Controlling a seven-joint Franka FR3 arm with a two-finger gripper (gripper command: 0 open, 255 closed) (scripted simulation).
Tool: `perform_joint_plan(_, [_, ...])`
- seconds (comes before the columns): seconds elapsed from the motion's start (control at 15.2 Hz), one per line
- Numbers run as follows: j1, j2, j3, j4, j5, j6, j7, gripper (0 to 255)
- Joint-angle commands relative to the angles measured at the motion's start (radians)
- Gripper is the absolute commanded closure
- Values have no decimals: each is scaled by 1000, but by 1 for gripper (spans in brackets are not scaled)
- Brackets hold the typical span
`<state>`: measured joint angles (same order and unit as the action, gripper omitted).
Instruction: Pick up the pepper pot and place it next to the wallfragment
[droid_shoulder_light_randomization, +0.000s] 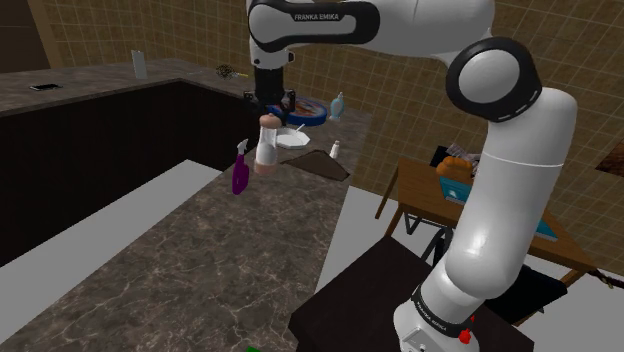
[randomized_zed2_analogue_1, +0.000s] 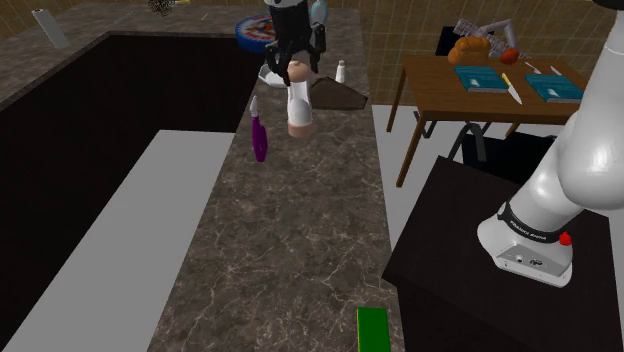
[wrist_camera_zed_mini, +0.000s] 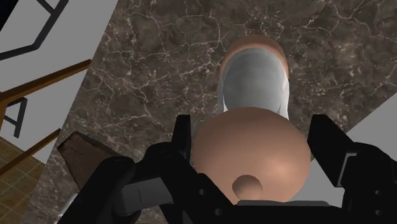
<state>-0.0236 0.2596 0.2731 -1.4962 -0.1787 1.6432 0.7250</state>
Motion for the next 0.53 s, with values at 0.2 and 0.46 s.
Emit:
perform_joint_plan(0.2, [-80, -49, -44, -71, 10, 40, -118, 255])
perform_joint_plan(0.46, [-135, -64, -79, -92, 12, 59, -206, 255])
